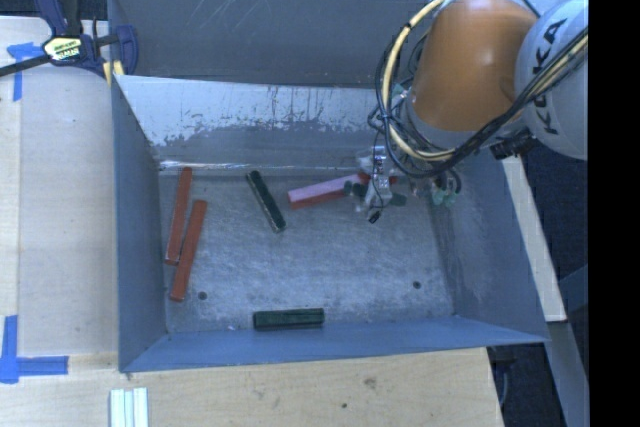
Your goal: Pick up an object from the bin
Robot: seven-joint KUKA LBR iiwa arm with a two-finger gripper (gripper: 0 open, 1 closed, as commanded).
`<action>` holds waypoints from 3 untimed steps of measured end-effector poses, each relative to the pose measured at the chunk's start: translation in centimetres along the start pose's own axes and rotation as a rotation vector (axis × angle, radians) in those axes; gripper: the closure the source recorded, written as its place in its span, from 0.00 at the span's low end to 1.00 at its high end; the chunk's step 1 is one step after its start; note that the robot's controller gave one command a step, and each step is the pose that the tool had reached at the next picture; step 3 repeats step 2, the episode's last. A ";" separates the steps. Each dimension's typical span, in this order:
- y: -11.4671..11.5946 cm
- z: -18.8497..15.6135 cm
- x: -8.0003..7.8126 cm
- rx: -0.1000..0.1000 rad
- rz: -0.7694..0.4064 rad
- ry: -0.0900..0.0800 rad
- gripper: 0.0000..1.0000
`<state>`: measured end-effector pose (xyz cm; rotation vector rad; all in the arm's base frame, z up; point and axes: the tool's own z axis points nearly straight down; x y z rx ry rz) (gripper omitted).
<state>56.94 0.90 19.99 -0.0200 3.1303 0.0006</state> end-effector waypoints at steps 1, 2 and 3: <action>-3.2 -7.3 2.9 0.002 0.058 0.001 1.00; -5.4 -6.7 0.2 0.000 -0.207 0.005 1.00; -5.4 -6.7 0.2 0.000 -0.207 0.005 1.00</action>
Offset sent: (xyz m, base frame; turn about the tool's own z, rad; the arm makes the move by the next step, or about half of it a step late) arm -0.0304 -0.0297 0.0676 0.0534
